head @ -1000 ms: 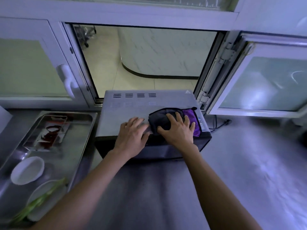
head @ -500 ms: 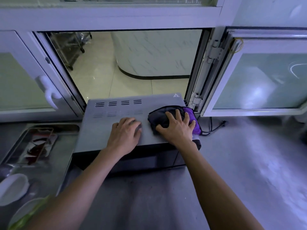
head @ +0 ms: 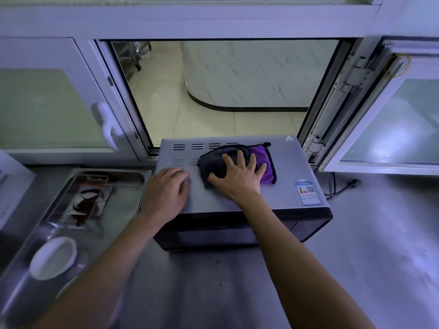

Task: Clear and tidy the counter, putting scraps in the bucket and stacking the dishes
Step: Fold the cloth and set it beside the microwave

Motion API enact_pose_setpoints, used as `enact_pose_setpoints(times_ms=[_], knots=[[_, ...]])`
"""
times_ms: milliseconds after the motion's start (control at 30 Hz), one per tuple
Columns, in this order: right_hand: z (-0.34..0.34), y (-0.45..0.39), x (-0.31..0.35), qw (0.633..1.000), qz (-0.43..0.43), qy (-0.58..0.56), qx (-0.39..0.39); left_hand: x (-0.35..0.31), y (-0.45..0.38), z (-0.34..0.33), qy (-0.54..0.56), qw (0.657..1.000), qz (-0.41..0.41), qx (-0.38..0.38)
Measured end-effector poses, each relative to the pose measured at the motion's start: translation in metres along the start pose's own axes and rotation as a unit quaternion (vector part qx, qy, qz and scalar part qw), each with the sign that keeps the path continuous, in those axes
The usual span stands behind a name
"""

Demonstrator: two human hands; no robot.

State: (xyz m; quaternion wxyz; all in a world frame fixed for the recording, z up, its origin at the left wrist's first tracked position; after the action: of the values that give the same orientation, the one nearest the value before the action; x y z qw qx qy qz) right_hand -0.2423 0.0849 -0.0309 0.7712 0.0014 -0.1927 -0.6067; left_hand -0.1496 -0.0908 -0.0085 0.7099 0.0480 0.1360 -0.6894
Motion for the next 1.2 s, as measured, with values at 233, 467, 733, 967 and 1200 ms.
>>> enact_pose_setpoints(times_ms=[233,467,733,967,1200], knots=[[-0.024,0.013,0.073,0.999,0.046,0.017,0.017,0.057,0.044,0.024,0.016,0.999,0.021,-0.018],[-0.047,0.035,0.124,0.997,0.067,0.022,0.018,0.088,0.080,0.034,0.017,0.999,0.031,-0.002],[-0.060,0.072,0.122,0.996,0.086,0.034,-0.008,0.092,0.104,0.039,0.029,0.998,0.047,-0.006],[-0.052,0.105,0.072,0.996,0.074,0.046,-0.024,0.047,0.100,0.031,0.051,0.998,0.023,-0.030],[-0.029,0.120,-0.007,0.998,0.022,0.033,-0.050,-0.016,0.090,0.012,0.032,0.999,-0.023,-0.021]])
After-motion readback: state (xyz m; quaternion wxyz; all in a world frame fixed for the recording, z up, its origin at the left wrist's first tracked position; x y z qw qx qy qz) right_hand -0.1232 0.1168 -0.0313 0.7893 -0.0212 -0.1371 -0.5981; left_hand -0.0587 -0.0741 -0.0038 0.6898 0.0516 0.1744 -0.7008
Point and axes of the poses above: each hand's wrist, its own y-axis away from the middle knuckle, its own z-axis out of the back of the hand, x = y × z, the point moved 4 cm from there along -y, towards the middle knuckle, and after that the axes turned 8 degrees about x, right-handed, at the moved point
